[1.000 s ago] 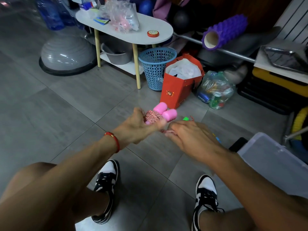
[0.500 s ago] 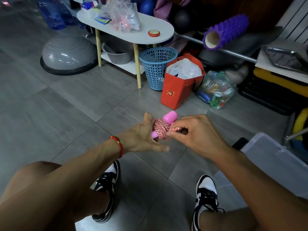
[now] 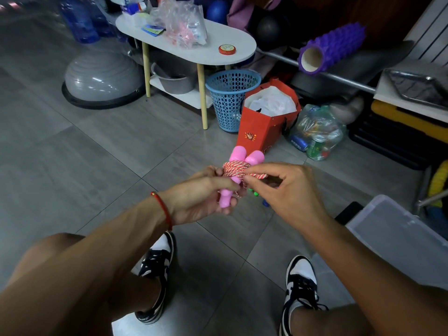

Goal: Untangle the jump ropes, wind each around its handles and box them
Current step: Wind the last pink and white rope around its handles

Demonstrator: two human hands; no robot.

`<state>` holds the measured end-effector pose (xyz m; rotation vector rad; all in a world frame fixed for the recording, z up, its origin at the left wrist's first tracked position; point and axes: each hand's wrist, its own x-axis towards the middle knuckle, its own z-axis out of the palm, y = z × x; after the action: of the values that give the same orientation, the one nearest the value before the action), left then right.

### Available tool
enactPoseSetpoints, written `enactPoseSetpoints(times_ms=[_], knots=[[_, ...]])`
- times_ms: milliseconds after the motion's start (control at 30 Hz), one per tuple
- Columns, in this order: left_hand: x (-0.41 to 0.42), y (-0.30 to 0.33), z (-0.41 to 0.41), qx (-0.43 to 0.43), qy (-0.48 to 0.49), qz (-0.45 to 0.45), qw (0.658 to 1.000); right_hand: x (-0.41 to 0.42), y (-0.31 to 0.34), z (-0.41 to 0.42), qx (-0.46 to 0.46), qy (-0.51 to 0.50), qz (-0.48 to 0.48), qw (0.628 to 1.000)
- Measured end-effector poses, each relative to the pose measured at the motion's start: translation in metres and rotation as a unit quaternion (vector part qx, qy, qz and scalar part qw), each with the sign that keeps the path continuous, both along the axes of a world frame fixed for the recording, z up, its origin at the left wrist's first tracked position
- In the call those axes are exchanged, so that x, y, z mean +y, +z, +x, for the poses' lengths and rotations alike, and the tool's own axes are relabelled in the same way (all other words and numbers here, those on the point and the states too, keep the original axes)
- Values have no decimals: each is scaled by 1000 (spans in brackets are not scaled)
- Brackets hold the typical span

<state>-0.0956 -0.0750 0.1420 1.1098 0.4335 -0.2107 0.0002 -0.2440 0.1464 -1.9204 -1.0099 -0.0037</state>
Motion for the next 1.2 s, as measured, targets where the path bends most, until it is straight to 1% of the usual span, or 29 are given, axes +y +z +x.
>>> enactPoseSetpoints(times_ms=[100,200,267,333,400,500,600,633,800,867,933,1000,1100,1133,1200], knots=[[-3,1,0,-17,6,20,1000,2,-2,-3,-14,-6,-1,1000],[-4,4,0,-16,15,20,1000,0,0,-1,21,-11,4,1000],[-3,3,-1,-12,43,11,999,-2,2,0,44,-9,10,999],[-3,2,-2,-24,58,17,998,-2,2,0,44,-14,4,999],[-6,2,-2,-43,66,69,994,-2,0,0,34,-25,-12,999],[-11,-3,-1,-40,92,152,983,0,-1,-2,19,-48,-31,998],[-14,-6,0,-50,103,224,968,3,-1,-2,-36,-54,-64,996],[-14,-5,0,-59,103,242,963,4,-1,-1,-40,-53,-72,995],[-9,-4,3,-99,102,328,934,4,-3,2,29,-43,-89,995],[-10,-6,5,-100,85,373,919,3,-4,3,60,-59,-75,994],[-12,-9,6,-96,74,429,895,4,-6,1,85,-71,-52,992],[-15,-10,7,-97,89,467,874,5,-5,-3,78,-79,-55,992],[-21,-8,7,-115,109,506,848,8,-2,-9,41,-76,-70,994],[-21,-9,7,-117,112,510,845,9,-2,-10,48,-78,-62,994],[-20,-10,7,-115,110,497,853,10,-3,-12,72,-88,-31,993]])
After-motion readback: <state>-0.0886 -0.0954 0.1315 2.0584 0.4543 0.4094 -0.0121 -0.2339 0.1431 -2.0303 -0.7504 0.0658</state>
